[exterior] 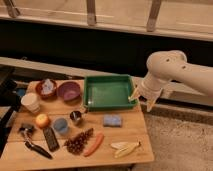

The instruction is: Place sponge in paper cup

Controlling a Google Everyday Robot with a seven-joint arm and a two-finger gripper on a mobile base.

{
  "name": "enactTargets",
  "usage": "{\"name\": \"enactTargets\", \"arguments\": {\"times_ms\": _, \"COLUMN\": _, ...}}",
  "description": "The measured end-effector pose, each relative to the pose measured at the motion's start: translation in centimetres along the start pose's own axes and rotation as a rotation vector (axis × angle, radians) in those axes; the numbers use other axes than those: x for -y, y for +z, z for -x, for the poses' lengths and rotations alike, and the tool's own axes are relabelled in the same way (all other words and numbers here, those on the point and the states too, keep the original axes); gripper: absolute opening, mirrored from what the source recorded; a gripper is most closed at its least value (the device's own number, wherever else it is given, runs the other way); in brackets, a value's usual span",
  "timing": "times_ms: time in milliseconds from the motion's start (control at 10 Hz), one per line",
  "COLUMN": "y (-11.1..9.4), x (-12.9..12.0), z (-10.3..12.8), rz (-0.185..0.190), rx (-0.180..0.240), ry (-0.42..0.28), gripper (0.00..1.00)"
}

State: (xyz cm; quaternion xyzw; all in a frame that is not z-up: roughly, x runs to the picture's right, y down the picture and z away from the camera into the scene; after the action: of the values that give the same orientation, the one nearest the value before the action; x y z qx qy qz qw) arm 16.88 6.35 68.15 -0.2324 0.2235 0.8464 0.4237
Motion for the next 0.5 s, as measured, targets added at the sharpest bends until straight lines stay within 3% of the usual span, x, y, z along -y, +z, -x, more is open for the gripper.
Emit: {"name": "enactTargets", "arguments": {"times_ms": 500, "y": 0.70, "x": -0.53, "z": -0.11, "rz": 0.023, "rx": -0.028, "ry": -0.006, "gripper": 0.65}}
